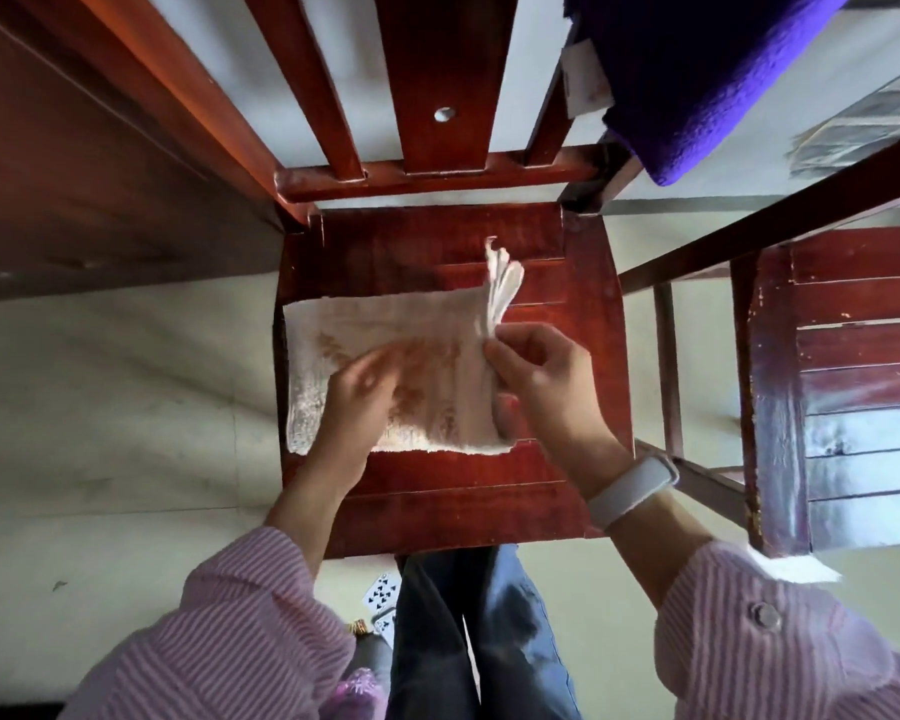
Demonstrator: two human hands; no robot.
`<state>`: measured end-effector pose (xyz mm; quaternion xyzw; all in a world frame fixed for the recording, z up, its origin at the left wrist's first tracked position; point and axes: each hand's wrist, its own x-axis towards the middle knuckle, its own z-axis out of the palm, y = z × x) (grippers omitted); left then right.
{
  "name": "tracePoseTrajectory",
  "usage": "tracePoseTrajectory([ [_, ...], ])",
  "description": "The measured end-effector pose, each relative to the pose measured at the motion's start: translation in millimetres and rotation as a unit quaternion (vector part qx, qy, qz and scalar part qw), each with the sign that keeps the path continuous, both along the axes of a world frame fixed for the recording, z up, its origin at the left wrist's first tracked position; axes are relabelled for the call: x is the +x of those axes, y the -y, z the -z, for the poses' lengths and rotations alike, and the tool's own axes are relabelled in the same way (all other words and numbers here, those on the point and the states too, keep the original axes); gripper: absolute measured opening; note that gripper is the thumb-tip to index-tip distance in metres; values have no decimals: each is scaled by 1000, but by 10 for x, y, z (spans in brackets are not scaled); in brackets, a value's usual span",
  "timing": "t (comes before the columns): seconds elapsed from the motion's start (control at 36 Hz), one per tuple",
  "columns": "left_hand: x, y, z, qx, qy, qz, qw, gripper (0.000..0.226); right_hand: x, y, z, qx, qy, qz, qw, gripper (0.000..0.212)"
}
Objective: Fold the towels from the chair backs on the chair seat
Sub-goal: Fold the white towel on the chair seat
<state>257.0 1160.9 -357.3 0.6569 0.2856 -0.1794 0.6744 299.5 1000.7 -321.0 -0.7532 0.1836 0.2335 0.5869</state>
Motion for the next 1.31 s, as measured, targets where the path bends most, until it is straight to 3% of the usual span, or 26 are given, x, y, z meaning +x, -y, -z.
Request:
tracePoseTrajectory([
  [0.06, -20, -103, 7, -147, -40, -101, 983, 28, -20, -225, -29, 66, -27, -63, 995, 10],
  [0.11, -26, -182, 44, -186, -68, -165, 966, 31, -53, -365, 46, 56, -32, -119, 991, 17],
  [0.25, -69, -169, 175, -16, -125, -156, 980, 25, -138, -376, 223, -86, 70, -146, 983, 30],
  [0.39, -51, -86, 207, 120, -33, -70, 990, 31, -184, -281, 289, -142, 91, -203, 964, 39],
  [0.47, -60, -23, 250, 233, 47, 10, 971, 21, -223, -287, 353, -141, 92, -234, 957, 43],
  [0.58, -24, -31, 281, 354, 81, -11, 932, 22, -252, -331, 351, -160, 129, -221, 953, 44],
  [0.75, -74, -340, 314, 393, 137, -29, 909, 31, -244, -521, 460, -242, 224, -313, 891, 45],
  [0.86, -148, -538, 444, 451, 95, -6, 888, 31, -256, -704, 607, -294, 231, -418, 828, 41],
  [0.94, -188, -629, 533, 451, 67, -6, 890, 28, -284, -781, 731, -321, 262, -443, 795, 42],
  [1.17, -109, -708, 586, 424, 71, -32, 902, 36, -350, -774, 928, -330, 299, -480, 756, 43],
  [1.31, 198, -793, 513, 193, 20, -86, 977, 38, -316, -721, 1004, -350, 337, -490, 724, 44],
])
